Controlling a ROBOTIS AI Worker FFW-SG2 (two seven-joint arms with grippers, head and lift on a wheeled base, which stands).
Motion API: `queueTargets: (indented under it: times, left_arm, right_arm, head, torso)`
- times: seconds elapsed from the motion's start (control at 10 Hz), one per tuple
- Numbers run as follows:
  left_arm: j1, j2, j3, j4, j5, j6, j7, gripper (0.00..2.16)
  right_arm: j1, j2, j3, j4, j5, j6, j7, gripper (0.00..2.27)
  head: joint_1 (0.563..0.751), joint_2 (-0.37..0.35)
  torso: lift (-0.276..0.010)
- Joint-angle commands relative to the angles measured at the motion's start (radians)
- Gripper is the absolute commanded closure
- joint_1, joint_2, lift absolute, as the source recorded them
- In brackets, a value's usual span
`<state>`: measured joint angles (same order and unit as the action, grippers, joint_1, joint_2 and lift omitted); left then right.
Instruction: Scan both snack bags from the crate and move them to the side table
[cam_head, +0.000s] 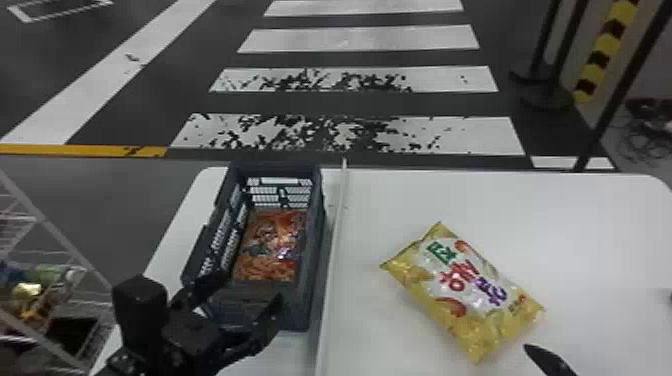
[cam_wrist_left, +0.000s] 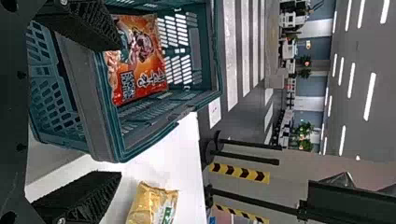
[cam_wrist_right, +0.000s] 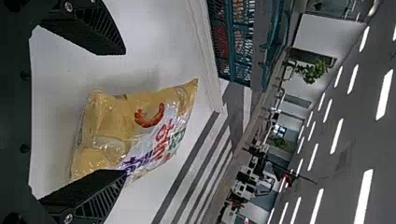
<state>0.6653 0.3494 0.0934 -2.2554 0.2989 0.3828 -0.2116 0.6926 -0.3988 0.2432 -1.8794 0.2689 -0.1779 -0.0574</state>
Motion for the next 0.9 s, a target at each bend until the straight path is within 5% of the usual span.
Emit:
queueTargets:
  times: [0.0,0.4,0.8]
  left_arm:
    - [0.000,0.011,0.000,0.000,0.009,0.000,-0.003,0.04]
    - [0.000,0.036,0.003,0.016,0.034,-0.015,-0.015,0.04]
    - [0.002,0.039,0.002,0.017,0.039,-0.018,-0.025,0.04]
  right_arm:
    - [-0.030,-0.015,0.053,0.022,0.098,0.061,-0.042,0.08]
    - [-0.111,-0.054,0.136,0.060,0.170,0.208,-0.104,0.08]
    - [-0.157,-0.089,0.177,0.074,0.213,0.282,-0.182,0.08]
  head:
    - [0.695,0.131]
    - [0.695,0.141]
    - [0.695,0.110]
  torso:
    - [-0.095]
    - [-0.095]
    - [-0.095]
